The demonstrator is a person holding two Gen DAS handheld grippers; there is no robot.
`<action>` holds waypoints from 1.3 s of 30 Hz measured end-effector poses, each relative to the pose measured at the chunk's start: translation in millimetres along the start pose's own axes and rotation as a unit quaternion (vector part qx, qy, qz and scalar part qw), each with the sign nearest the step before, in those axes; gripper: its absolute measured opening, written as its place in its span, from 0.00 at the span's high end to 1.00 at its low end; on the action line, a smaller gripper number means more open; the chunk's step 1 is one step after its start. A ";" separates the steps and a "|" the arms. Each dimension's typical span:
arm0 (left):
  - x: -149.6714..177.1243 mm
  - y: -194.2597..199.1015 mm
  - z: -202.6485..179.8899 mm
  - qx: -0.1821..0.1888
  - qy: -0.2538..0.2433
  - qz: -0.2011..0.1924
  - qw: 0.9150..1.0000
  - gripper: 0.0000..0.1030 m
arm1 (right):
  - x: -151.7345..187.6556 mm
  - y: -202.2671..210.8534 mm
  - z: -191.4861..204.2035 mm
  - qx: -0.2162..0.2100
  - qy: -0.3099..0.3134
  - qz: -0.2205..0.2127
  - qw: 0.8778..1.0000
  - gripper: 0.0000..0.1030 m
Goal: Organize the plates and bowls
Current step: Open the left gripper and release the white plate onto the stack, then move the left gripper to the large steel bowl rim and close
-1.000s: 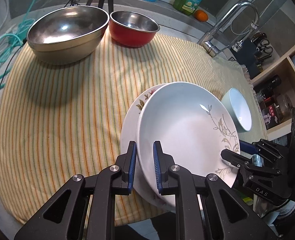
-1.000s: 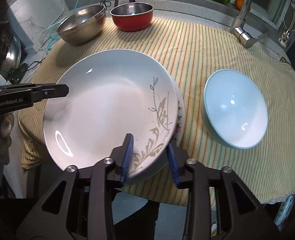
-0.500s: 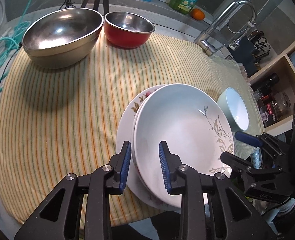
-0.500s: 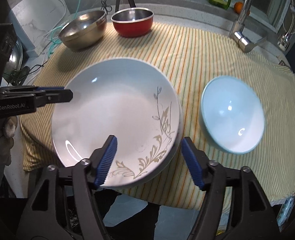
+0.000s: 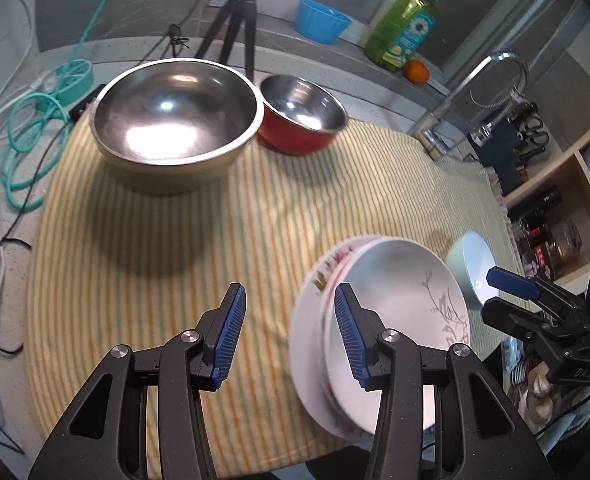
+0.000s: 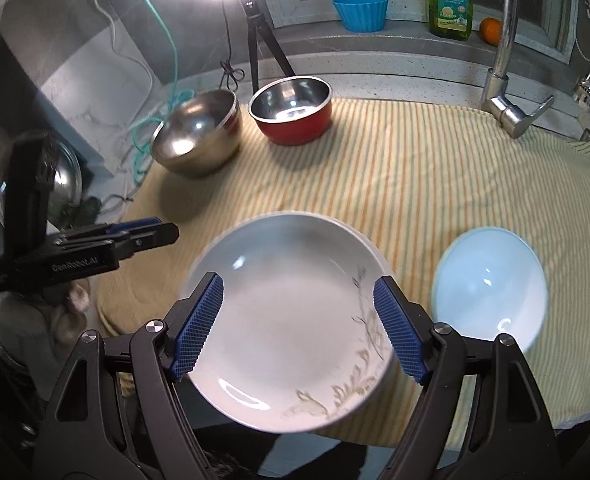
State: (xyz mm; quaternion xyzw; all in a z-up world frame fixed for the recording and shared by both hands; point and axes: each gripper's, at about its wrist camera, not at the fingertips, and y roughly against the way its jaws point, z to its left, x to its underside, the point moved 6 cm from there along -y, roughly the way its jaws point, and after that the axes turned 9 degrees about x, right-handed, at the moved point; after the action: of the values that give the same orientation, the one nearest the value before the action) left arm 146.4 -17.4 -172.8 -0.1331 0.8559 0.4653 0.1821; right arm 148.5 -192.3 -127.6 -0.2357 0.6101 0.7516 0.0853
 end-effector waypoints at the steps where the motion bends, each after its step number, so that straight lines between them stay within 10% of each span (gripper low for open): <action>1: -4.6 2.9 4.5 -0.003 0.001 -0.004 1.000 0.56 | -5.6 -1.0 2.6 -0.008 -0.006 -0.001 1.000 0.22; 19: -81.9 37.8 102.2 -0.023 0.046 -0.069 0.996 0.57 | -77.8 -43.0 58.3 -0.083 -0.048 -0.002 0.995 0.23; 39: -125.9 9.1 148.4 0.002 0.060 -0.052 0.997 0.59 | -122.4 -130.2 89.7 -0.106 -0.094 0.056 0.988 0.52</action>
State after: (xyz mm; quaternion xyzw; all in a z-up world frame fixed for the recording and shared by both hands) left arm 283.8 120.2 -185.4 -0.2052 0.8581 0.4446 0.1547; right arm 287.2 -55.6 -172.7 -0.1370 0.5287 0.8343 0.0750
